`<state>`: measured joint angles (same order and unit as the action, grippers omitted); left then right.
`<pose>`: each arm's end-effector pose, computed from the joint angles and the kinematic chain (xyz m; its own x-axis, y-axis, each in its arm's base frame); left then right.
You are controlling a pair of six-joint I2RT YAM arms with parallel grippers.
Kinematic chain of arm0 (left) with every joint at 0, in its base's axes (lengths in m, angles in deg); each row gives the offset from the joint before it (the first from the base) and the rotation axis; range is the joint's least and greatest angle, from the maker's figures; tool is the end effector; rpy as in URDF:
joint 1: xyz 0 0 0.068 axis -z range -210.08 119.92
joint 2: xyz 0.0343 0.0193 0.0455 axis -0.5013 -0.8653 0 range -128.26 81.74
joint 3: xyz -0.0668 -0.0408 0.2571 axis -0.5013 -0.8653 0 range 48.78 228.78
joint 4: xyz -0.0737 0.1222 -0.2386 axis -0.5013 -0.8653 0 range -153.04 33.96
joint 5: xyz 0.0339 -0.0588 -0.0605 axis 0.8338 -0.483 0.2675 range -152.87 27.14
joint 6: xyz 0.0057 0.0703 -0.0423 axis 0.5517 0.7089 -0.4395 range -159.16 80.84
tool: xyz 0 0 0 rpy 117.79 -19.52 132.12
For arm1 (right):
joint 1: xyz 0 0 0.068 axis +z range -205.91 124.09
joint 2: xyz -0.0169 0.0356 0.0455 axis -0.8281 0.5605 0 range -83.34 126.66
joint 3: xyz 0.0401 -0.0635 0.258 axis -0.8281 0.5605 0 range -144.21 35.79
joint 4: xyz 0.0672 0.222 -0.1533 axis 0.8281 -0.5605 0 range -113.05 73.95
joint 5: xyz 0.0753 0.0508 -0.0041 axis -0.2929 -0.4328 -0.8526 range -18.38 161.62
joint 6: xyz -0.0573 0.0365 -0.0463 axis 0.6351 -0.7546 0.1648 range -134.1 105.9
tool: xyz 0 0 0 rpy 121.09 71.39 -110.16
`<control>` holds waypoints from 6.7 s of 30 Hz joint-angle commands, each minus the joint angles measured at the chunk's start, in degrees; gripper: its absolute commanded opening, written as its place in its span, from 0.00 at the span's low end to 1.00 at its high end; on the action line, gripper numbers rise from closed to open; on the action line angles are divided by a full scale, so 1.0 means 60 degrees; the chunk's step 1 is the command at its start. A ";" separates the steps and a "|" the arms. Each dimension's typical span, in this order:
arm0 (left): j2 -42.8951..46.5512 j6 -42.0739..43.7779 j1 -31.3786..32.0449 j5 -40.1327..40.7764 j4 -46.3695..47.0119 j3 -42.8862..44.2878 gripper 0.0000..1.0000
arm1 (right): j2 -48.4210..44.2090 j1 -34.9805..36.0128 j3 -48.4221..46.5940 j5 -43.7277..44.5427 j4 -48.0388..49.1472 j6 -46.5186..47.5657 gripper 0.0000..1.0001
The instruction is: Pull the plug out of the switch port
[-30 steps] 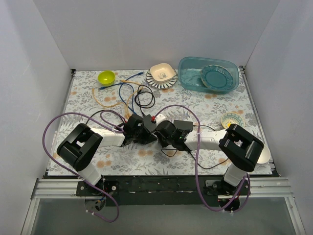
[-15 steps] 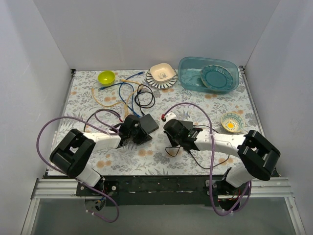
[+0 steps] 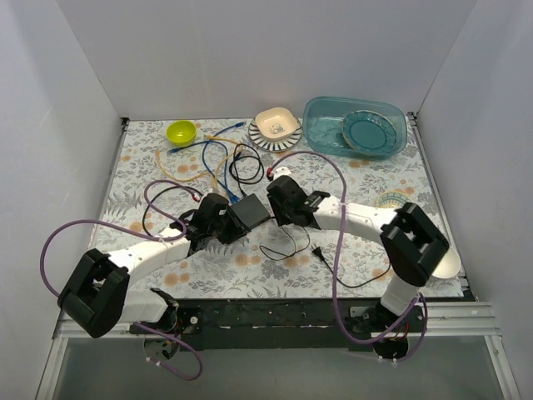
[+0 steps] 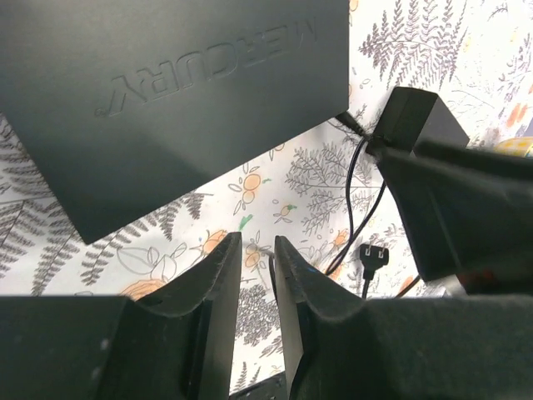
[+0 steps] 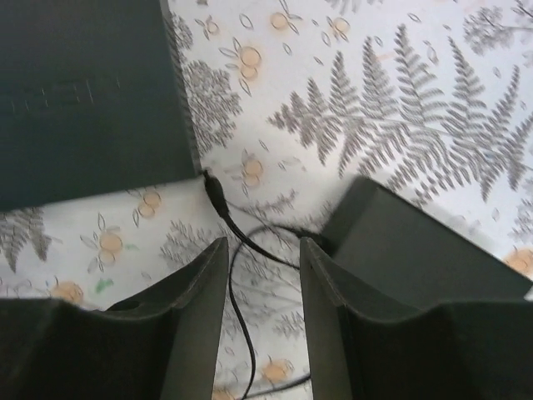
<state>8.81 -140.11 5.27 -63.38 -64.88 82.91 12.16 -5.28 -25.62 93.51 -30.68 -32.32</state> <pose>0.2313 -0.1649 0.1364 -0.4585 -0.8785 0.1345 -0.7026 0.2656 -0.6602 0.2672 0.2836 0.1691 -0.6283 -0.3084 -0.7143 -0.3841 0.9213 -0.0599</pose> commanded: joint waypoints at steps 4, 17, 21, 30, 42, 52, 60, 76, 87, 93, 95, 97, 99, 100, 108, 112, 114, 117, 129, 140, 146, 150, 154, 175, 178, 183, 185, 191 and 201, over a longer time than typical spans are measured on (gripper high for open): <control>0.0655 0.0037 -0.0033 0.0188 -0.0796 -0.0253 0.23 | 0.2231 -0.0585 -0.1894 -0.0353 -0.1134 -0.0230 0.40; 0.0421 -0.0109 -0.0077 0.0130 -0.0987 -0.0327 0.23 | 0.1178 -0.2754 0.0449 -0.0411 -0.1398 -0.1036 0.34; 0.0508 -0.0051 -0.0412 0.0275 -0.1410 0.0008 0.23 | 0.1031 -0.3397 0.0566 -0.0513 -0.1516 -0.1255 0.34; 0.1767 0.0052 -0.2127 0.1491 -0.3241 0.0712 0.26 | -0.0506 -0.3226 -0.0062 -0.0616 -0.0698 -0.1285 0.41; -0.0148 0.0403 -0.2727 0.1478 -0.2996 0.2366 0.29 | 0.1147 -0.2053 -0.3652 -0.2241 -0.1004 -0.0816 0.21; -0.3167 0.1341 -0.3299 0.1066 -0.2423 0.3510 0.27 | 0.1866 -0.0837 -0.3492 -0.3590 -0.1194 -0.0377 0.01; -0.3901 0.1839 -0.3343 0.0133 -0.2292 0.3351 0.17 | 0.1924 -0.0441 -0.2569 -0.4248 -0.1501 -0.0537 0.01; -0.1089 0.0771 -0.0737 -0.1892 -0.0900 0.0055 0.00 | 0.2919 -0.0733 -0.2656 -0.3707 -0.1399 -0.0773 0.01; -0.0196 0.0300 0.0070 -0.0596 -0.1395 0.0345 0.04 | 0.3390 -0.0909 -0.3930 -0.2423 -0.1604 -0.0332 0.01; 0.0743 0.0623 -0.0208 0.2119 -0.3461 0.2729 0.23 | 0.1312 -0.0749 -0.3682 -0.0663 -0.1516 -0.0553 0.14; 0.0729 0.0667 -0.0544 0.2648 -0.3711 0.3085 0.27 | 0.0637 -0.0457 -0.3449 -0.0543 -0.1589 -0.0509 0.17; 0.0525 0.0871 -0.1084 0.2592 -0.3538 0.3379 0.28 | 0.0197 -0.0077 -0.3141 -0.1038 -0.1619 -0.0276 0.17; -0.0235 0.0945 -0.1627 0.2095 -0.3463 0.3466 0.29 | -0.0052 0.0188 -0.2471 -0.2059 -0.1692 -0.0172 0.08; -0.0528 0.1163 -0.2123 0.1440 -0.3173 0.3438 0.28 | -0.0140 0.0320 -0.2205 -0.2400 -0.1692 -0.0157 0.05; -0.3823 0.2395 -0.2742 0.0715 -0.2116 0.3979 0.23 | -0.0917 0.1727 0.0565 -0.3575 -0.0375 -0.0362 0.01; -0.4455 0.2571 -0.2889 0.0467 -0.1911 0.4097 0.22 | -0.0611 0.1830 0.0641 -0.3458 -0.0330 -0.0406 0.01; -0.4559 0.2688 -0.2889 0.0102 -0.1896 0.3995 0.20 | -0.0246 0.1845 0.0523 -0.3341 -0.0301 -0.0435 0.01; -0.4560 0.2747 -0.2889 -0.0702 -0.1808 0.3513 0.18 | 0.0572 0.1713 -0.0061 -0.3092 -0.0431 -0.0523 0.01; -0.2364 0.2908 -0.2889 -0.1965 -0.2115 0.1636 0.07 | 0.3241 -0.0908 -0.2988 -0.3413 -0.0681 -0.1270 0.01; -0.3226 0.2776 -0.2889 -0.2449 -0.1792 0.2278 0.11 | 0.6754 -0.1788 -0.8495 -0.4381 -0.2244 -0.1285 0.01; -0.3038 0.2879 -0.3298 -0.0794 -0.2467 0.2940 0.21 | 0.5404 -0.1788 -0.7166 -0.3257 -0.2050 -0.1314 0.01; -0.3051 0.2967 -0.3884 -0.0252 -0.2803 0.2882 0.22 | 0.4094 -0.1788 -0.4817 -0.3281 -0.1705 -0.1460 0.01; -0.3138 0.2733 -0.4251 -0.0338 -0.2687 0.2414 0.23 | 0.3493 -0.1598 -0.3084 -0.3938 -0.1049 -0.1490 0.01; -0.1308 0.1492 -0.4896 0.1068 -0.3344 0.3218 0.59 | 0.0034 -0.0924 -0.0780 -0.2260 0.2158 -0.0774 0.56; -0.1600 0.1108 -0.4911 -0.0273 -0.3537 0.2926 0.98 | 0.1345 -0.1142 -0.2401 -0.2269 0.1199 -0.0961 0.65; -0.1716 0.1121 -0.4955 -0.1145 -0.2394 0.2295 0.98 | 0.2905 -0.1817 -0.4796 -0.2813 -0.0360 -0.1752 0.53; -0.2024 0.1209 -0.4998 -0.1043 -0.2597 0.2747 0.98 | 0.2658 -0.2007 -0.4168 -0.3090 0.0867 -0.2220 0.49; -0.3254 0.1151 -0.5115 -0.1084 -0.1477 0.3847 0.98 | 0.3094 -0.2461 -0.4248 -0.3136 0.2033 -0.2662 0.39; -0.5115 0.1107 -0.5233 -0.0984 -0.0505 0.4712 0.86 | 0.5145 -0.3150 -0.5834 -0.3604 0.1996 -0.3556 0.30</control>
<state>-20.61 -133.68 -25.33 -70.94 -70.17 109.32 41.40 -23.37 -58.10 72.89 -22.79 -50.90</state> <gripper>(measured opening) 0.877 0.305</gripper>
